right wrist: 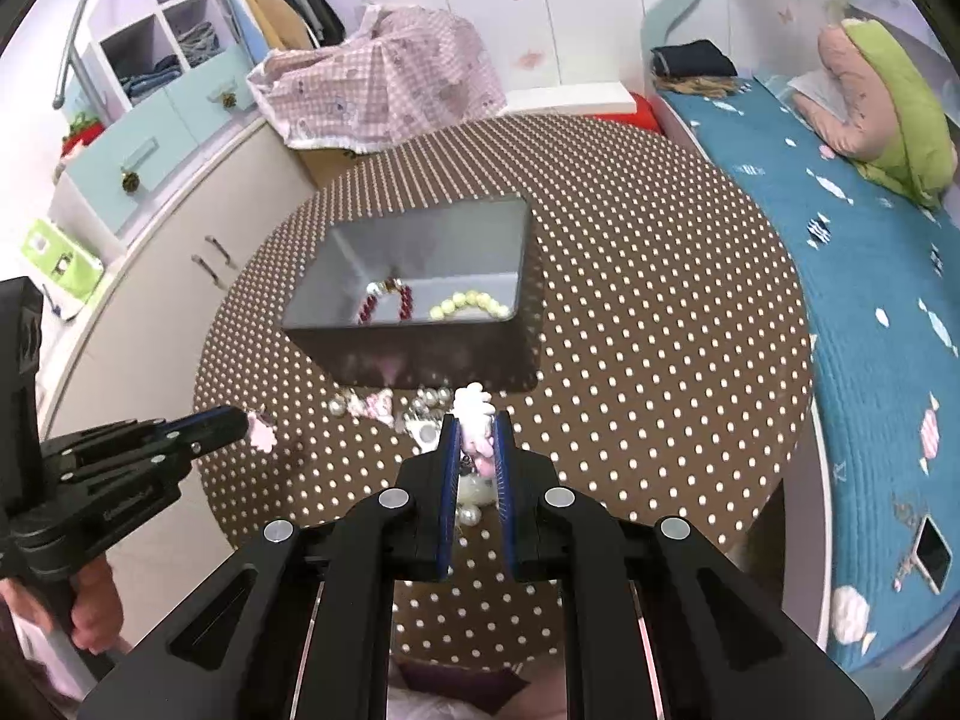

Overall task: Organize jewelry
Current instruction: 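Carry the pink charm into the grey tray and open the right gripper, then raise the right gripper away from the tray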

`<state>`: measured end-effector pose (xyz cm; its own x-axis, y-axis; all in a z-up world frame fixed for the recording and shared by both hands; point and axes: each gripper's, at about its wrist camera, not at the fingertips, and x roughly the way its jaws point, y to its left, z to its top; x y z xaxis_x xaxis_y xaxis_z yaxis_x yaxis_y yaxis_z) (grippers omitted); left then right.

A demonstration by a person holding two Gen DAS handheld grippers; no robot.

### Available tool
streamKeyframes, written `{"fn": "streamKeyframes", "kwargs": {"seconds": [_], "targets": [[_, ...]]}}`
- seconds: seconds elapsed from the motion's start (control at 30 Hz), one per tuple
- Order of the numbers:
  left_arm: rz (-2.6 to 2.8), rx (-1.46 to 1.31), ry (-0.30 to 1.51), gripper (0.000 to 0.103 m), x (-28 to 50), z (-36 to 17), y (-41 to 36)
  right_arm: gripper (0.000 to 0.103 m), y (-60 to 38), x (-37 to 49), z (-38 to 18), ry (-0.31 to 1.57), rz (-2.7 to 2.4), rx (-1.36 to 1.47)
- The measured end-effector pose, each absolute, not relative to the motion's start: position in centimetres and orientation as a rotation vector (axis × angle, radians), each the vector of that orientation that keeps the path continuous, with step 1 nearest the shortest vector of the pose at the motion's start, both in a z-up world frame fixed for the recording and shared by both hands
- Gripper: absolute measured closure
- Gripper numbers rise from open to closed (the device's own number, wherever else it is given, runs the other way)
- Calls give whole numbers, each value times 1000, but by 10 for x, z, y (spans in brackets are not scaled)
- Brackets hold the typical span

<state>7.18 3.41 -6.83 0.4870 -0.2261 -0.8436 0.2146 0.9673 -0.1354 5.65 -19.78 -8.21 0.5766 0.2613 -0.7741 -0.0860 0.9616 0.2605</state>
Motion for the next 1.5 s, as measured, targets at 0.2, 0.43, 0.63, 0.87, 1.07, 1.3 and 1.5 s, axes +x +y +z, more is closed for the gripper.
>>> {"fn": "streamKeyframes", "kwargs": {"seconds": [0.2, 0.43, 0.63, 0.87, 1.07, 1.3, 1.5], "targets": [[-269, 1, 972, 99, 84, -46, 25, 91, -197, 66, -61, 880, 221, 195], [-305, -34, 940, 99, 117, -25, 16, 91, -191, 93, -45, 855, 250, 190], [-328, -76, 938, 99, 142, -19, 9, 91, -181, 119, -47, 889, 268, 178], [-311, -81, 978, 98, 156, -30, 4, 88, -181, 128, -44, 857, 280, 188], [-305, -93, 999, 69, 155, -31, 10, 28, -196, 121, -33, 798, 233, 251], [-285, -76, 986, 60, 147, -30, 15, 28, -203, 116, -35, 825, 210, 251], [-282, -57, 999, 59, 141, -37, 15, 28, -203, 108, -40, 849, 212, 248]]}}
